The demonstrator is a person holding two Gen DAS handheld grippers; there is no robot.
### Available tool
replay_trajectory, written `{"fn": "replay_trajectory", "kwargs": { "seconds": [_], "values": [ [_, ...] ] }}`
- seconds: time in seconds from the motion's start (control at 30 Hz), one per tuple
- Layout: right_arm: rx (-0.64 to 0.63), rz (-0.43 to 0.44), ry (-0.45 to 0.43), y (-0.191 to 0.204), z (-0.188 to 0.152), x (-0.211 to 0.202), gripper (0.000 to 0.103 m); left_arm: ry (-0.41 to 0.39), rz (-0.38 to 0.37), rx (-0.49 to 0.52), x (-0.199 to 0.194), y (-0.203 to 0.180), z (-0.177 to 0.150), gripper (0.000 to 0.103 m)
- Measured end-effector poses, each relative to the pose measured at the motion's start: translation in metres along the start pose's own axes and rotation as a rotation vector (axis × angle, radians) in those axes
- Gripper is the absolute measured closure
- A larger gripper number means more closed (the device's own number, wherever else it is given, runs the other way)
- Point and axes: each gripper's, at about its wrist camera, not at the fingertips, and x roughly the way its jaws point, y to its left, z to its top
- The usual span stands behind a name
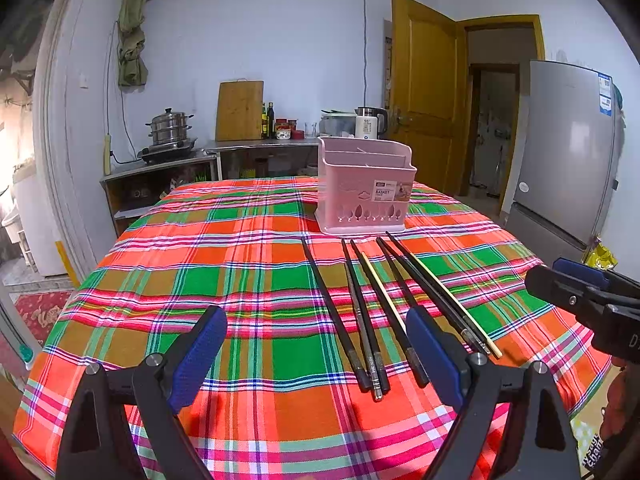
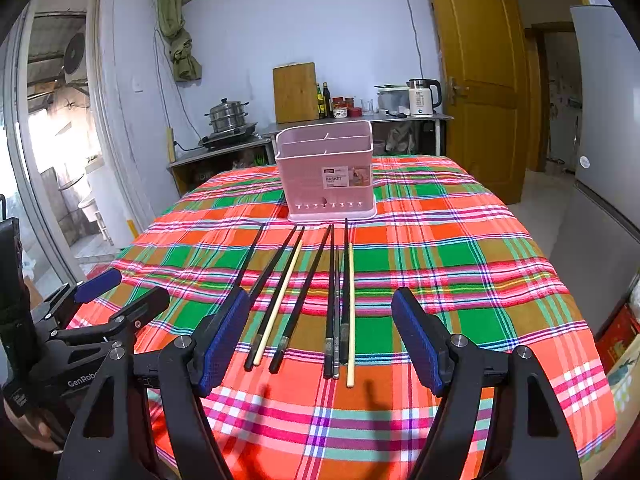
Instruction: Organize utensils
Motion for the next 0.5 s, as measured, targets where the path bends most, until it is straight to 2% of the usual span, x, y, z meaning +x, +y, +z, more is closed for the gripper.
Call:
{"fn": "replay_trajectory", "kwargs": {
  "seconds": [0.5],
  "values": [
    [0.0, 0.0, 0.006, 0.0016, -0.0018, 0.0032, 0.029, 0.003, -0.003, -0.004, -0.0008, 0.0031, -0.0023, 0.012]
  ]
}}
